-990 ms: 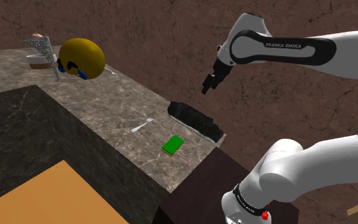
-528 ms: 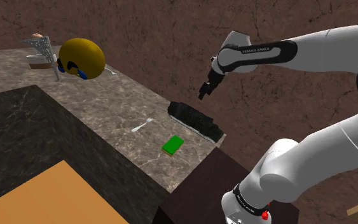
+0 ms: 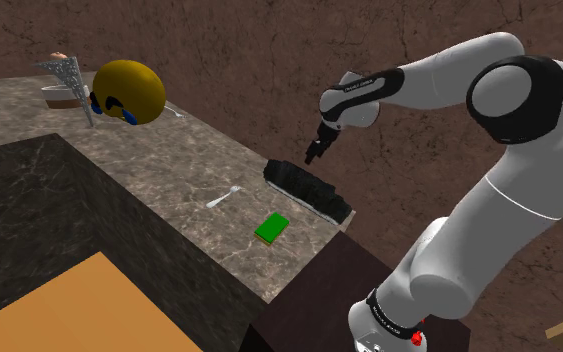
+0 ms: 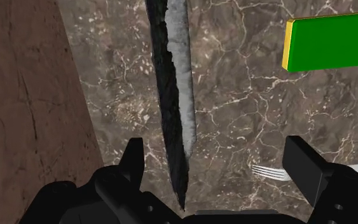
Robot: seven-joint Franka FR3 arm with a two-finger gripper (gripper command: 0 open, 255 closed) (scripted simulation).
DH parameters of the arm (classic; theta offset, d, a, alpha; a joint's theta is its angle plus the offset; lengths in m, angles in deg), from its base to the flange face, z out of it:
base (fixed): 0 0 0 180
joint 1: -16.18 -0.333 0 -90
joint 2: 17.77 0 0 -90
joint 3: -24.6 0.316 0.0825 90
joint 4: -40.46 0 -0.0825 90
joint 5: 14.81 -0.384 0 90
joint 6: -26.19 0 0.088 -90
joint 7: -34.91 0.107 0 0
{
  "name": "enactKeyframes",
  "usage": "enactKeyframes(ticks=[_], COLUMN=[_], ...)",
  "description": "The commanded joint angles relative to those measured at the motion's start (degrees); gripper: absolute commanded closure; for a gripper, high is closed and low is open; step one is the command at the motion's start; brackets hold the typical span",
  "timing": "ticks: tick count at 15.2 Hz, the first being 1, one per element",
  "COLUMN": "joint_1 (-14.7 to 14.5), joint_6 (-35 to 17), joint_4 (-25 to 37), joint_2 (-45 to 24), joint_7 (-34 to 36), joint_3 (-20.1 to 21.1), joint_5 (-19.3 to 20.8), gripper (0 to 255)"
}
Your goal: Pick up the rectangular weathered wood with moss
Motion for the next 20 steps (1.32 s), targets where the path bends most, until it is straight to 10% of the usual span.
enactKeyframes(ticks=[1,14,15,20], joint_1=[0.52,4.73,4.75,4.72], joint_6=[-1.23,-6.2,-6.12,-6.09], joint_4=[2.59,6.7,6.8,6.82], joint_2=[-5.67,-18.61,-18.64,-18.63], joint_7=[-5.11,-15.22,-15.21,-15.16], joint_3=[-0.54,2.75,2.75,2.75], joint_5=[-4.87,-16.0,-16.0,-15.97], gripper=[0,0,255,255])
